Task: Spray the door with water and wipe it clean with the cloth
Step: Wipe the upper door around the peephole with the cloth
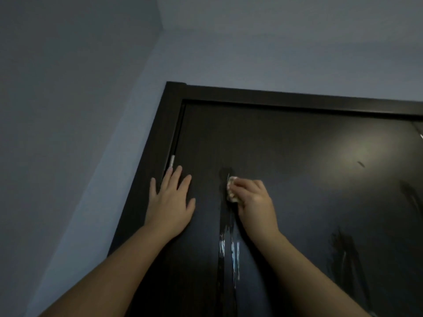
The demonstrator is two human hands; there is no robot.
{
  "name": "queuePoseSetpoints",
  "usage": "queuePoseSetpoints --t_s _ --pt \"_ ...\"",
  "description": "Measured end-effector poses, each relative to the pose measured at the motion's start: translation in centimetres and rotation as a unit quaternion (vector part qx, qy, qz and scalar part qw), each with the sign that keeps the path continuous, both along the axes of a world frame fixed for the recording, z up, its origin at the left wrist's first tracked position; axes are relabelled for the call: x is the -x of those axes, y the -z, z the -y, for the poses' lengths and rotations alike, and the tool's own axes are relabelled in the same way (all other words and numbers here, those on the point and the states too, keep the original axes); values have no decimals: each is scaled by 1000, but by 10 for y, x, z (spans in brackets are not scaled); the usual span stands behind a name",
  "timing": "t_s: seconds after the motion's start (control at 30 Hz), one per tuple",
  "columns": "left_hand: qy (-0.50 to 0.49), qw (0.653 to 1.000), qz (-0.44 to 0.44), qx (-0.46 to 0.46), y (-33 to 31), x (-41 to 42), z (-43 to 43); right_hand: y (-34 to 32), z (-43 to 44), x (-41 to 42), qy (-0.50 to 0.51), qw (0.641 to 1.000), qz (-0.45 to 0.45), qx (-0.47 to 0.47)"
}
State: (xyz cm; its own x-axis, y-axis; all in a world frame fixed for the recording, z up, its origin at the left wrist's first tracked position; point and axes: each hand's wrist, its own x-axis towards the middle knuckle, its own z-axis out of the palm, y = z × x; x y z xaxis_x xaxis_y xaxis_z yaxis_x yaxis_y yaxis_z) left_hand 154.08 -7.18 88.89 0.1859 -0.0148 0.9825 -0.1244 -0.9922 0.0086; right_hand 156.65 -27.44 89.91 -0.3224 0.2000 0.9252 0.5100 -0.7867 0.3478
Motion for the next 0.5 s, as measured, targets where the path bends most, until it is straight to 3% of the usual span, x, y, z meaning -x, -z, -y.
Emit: queuePoseSetpoints --t_s 0.07,0.2,0.33,0.47,0.5 --pt "-27 999 26 -13 -9 -9 -10 -9 4 -9 32 999 27 25" --pt "-48 994 82 -59 -12 -19 -25 -38 -10 -11 -7 999 19 -42" --pt "-46 992 76 -85 -11 -23 -39 -31 -21 -13 22 994 38 104" --pt "-43 991 82 -100 -10 -27 -45 -45 -7 -12 -3 999 31 -25" --pt "-41 990 85 -100 -10 -28 -46 -44 -13 -11 -6 1000 25 -16"
